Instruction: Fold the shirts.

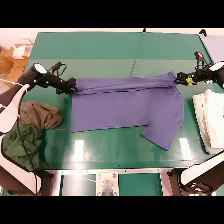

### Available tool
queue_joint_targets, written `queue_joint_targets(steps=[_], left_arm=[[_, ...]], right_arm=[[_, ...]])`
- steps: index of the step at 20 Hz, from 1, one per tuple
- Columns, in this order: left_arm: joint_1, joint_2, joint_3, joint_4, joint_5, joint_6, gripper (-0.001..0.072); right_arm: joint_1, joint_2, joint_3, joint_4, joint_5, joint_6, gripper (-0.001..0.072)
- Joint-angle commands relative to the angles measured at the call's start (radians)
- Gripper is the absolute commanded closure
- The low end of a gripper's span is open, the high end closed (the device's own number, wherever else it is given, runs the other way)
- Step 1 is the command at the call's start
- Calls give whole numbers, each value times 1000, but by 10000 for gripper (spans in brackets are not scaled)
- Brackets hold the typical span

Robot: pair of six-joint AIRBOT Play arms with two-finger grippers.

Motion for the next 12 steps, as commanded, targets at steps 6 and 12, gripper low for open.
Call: queue_joint_targets(steps=[6, 12], left_arm=[[-8, -1, -10, 15, -58, -132, 681], [-8, 0, 10, 13, -34, -170, 681]], right_arm=[[3, 0, -54, -15, -26, 5, 697], [3, 0, -54, 4, -24, 5, 694]])
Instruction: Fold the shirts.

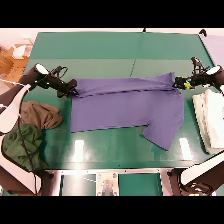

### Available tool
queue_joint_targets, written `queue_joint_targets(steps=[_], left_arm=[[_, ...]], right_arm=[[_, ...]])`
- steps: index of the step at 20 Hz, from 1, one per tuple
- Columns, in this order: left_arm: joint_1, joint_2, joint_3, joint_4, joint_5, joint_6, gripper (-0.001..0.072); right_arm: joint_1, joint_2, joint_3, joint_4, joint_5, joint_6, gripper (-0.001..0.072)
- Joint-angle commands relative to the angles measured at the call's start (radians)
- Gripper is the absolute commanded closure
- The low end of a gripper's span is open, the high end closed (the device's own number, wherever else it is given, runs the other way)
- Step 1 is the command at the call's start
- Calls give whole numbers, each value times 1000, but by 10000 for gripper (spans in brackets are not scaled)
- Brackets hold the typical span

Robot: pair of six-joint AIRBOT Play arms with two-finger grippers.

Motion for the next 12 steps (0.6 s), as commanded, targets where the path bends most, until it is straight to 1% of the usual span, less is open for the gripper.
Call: queue_joint_targets(steps=[1, 2, 3, 4, 5, 8, 9, 10, 12], left_arm=[[0, 0, 10, -13, 40, -11, 680], [0, 0, 10, -24, 41, 1, 601], [0, 0, 13, -37, 16, 3, 267], [6, 2, 23, -41, -27, 0, 136], [18, 2, 47, -33, -90, 0, 157], [77, 32, 99, -30, -330, -16, 157], [94, 64, 98, 1, -375, -18, 165], [106, 109, 97, 70, -410, -24, 165], [108, 241, 20, 214, -418, -54, 165]], right_arm=[[1, 0, -1, 44, 0, 0, 633], [1, 0, -1, 77, 3, 0, 506], [1, 1, 1, 100, 14, 9, 412], [0, 2, 13, 101, 40, 43, 400], [-5, 6, 32, 100, 72, 50, 400], [-55, 38, 87, 93, 195, 108, 402], [-86, 60, 85, 93, 232, 122, 408], [-118, 83, 77, 93, 275, 131, 428], [-183, 164, -13, 94, 322, 132, 432]])
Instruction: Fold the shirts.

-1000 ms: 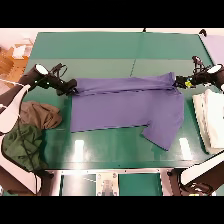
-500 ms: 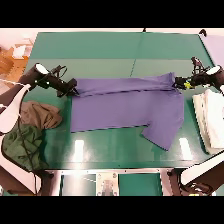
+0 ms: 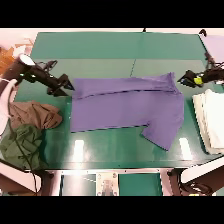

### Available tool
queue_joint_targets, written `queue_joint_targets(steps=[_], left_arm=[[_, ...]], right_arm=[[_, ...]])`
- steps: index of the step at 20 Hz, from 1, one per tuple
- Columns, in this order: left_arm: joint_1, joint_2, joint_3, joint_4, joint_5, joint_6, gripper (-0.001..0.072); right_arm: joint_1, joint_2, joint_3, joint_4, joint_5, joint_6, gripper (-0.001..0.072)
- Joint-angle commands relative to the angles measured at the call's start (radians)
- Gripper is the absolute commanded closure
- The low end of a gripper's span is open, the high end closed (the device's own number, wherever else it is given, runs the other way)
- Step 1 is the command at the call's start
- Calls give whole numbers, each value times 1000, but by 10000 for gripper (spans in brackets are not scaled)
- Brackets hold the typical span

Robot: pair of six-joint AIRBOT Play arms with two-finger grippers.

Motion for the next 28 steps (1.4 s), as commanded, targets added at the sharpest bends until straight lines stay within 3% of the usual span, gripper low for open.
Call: queue_joint_targets(steps=[1, 5, 9, 12, 16, 22, 28], left_arm=[[18, 206, -135, 166, -68, -32, 165], [18, 569, -650, 129, 164, -98, 164], [17, 837, -1152, -216, 516, -78, 164], [-82, 852, -1341, -484, 762, -19, 164], [-231, 852, -1370, -569, 1097, -32, 166], [-236, 852, -1370, -617, 1126, -57, 165], [-236, 849, -1370, -632, 1063, -50, 165]], right_arm=[[-102, 135, -139, 8, 100, 27, 434], [-215, 424, -563, 45, -81, 16, 432], [-237, 581, -823, 217, -210, -69, 431], [-225, 588, -878, 296, -205, -99, 431], [-212, 588, -883, 311, -198, -113, 432], [-208, 588, -883, 326, -198, -113, 432], [-208, 588, -883, 330, -198, -113, 431]])
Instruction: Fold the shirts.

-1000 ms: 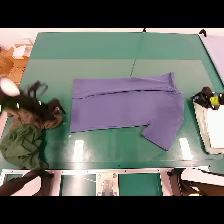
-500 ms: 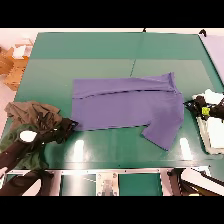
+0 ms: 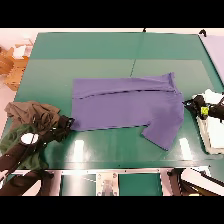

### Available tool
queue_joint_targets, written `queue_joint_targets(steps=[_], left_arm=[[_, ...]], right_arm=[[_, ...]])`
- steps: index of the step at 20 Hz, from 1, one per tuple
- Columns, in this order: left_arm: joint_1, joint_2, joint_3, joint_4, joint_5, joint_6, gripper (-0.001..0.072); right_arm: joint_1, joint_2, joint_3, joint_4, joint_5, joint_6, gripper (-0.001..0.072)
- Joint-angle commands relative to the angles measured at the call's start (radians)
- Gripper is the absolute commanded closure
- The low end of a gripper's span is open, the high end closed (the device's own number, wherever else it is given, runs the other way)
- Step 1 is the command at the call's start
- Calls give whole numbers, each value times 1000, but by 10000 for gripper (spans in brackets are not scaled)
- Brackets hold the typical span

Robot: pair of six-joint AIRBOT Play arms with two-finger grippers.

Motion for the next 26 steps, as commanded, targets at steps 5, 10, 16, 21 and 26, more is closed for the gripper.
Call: queue_joint_targets(steps=[5, 10, 16, 21, 26], left_arm=[[-13, -2, -2, -52, -65, 14, 166], [-197, -1, -2, -92, 200, -9, 395], [-196, 0, -2, -20, 232, 8, 682], [-196, 0, -2, 4, 340, 39, 682], [-196, -2, -2, 28, 353, 88, 682]], right_arm=[[1, 1, 0, 5, 2, 0, 431], [0, 1, 0, 5, 26, 1, 432], [-121, 1, 0, 0, 140, 12, 418], [-330, 1, -89, -27, 267, 13, 351], [-313, 1, -273, -125, 258, -6, 346]])
